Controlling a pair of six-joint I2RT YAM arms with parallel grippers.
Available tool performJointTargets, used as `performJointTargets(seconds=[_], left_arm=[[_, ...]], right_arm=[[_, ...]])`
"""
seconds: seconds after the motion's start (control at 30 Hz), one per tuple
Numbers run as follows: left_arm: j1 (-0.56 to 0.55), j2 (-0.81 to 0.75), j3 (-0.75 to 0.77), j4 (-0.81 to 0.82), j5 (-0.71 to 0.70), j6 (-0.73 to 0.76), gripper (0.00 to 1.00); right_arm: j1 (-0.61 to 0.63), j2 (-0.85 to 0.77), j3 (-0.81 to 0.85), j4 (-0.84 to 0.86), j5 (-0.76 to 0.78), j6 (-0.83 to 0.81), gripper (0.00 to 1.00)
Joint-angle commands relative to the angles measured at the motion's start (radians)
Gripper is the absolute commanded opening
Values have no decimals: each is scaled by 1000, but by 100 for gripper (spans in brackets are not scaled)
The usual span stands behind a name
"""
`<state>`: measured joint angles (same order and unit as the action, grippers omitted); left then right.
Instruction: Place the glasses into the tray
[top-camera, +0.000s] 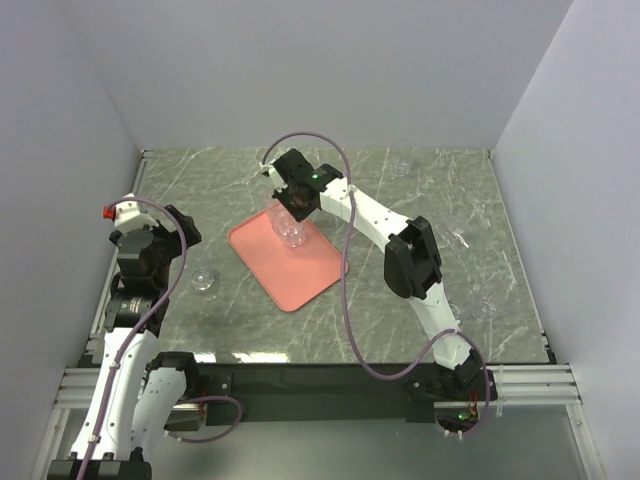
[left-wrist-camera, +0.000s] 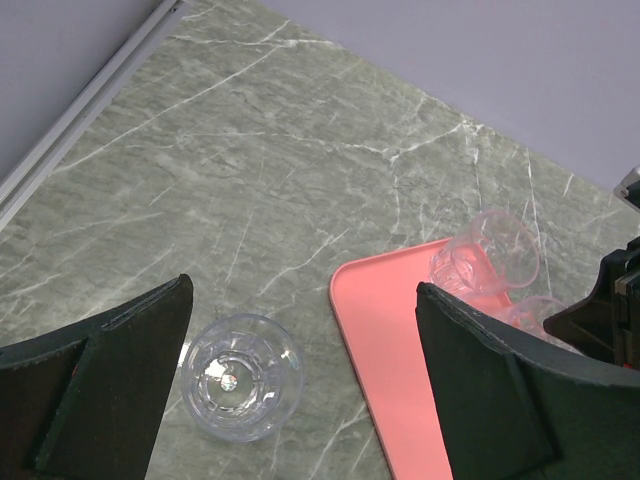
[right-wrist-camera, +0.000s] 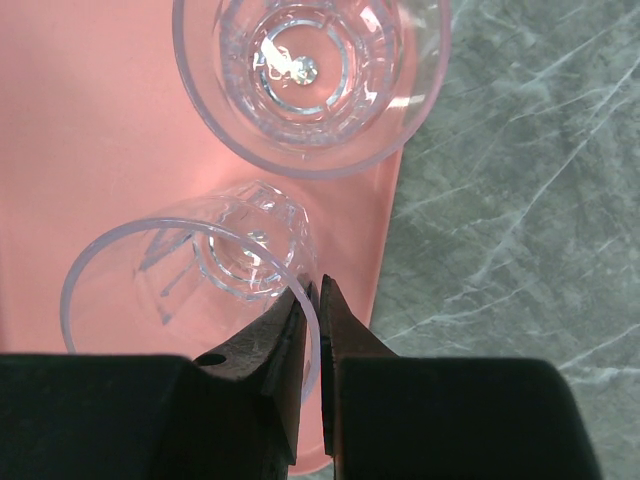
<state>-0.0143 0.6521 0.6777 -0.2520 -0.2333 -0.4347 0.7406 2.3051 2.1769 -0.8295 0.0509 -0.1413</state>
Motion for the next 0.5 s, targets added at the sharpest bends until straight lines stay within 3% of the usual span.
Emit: performJointTargets(seconds=[0.0, 0.47], left_arm=[[4, -5, -1, 36, 14, 2, 99], [4, 0, -4, 37, 20, 4, 99]], right_arm=[[-6, 5, 60, 44, 33, 20, 0], [-14, 34, 63, 46, 66, 23, 1]])
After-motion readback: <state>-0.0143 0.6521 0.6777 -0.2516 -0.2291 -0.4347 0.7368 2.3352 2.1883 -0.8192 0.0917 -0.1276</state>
